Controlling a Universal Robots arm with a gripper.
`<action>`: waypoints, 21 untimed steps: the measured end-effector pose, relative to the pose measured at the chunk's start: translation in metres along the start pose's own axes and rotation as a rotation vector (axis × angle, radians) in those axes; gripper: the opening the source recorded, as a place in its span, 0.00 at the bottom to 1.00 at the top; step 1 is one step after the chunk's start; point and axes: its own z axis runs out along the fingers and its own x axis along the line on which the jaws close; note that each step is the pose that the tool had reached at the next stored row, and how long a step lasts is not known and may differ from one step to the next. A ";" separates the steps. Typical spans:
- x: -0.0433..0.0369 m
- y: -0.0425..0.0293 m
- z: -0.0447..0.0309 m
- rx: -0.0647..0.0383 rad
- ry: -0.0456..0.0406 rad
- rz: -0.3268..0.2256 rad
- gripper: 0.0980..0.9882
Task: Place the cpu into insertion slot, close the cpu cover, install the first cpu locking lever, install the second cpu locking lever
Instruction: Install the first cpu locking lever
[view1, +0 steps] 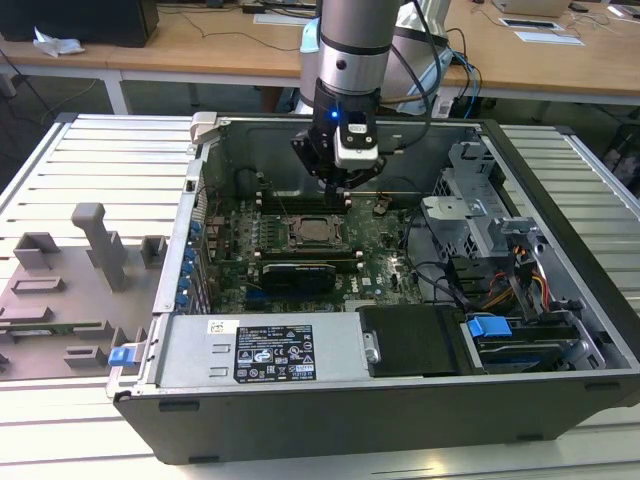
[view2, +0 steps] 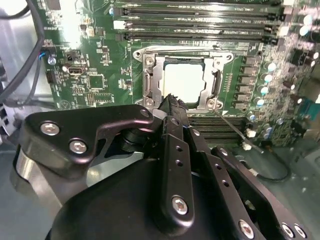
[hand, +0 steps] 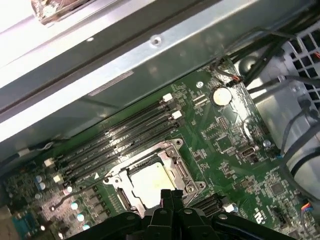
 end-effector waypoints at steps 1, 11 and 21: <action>0.0000 0.0000 0.0000 0.000 -0.0002 -0.020 0.01; 0.0000 0.0000 0.0000 0.004 -0.0019 -0.169 0.01; 0.0000 0.0000 0.0000 0.008 -0.0035 -0.315 0.01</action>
